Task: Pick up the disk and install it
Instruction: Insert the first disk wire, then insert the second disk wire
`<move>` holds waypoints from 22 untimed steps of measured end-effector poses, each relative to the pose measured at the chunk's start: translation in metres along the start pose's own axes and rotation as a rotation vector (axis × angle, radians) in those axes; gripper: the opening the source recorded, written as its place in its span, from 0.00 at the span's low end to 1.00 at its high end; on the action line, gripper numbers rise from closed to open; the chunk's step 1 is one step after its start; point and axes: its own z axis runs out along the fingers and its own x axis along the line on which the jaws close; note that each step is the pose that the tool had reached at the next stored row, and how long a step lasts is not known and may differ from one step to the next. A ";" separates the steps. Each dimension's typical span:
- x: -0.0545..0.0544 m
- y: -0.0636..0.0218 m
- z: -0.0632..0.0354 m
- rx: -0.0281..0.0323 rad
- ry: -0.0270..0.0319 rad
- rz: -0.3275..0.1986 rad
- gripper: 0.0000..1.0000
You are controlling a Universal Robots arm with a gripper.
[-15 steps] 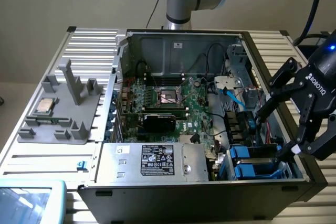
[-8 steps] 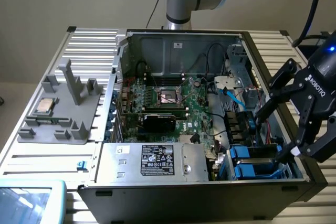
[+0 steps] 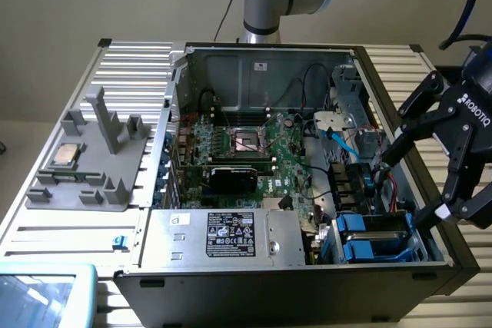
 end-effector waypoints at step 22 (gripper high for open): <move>-0.003 -0.0123 -0.0249 0.0000 -0.0012 0.001 0.90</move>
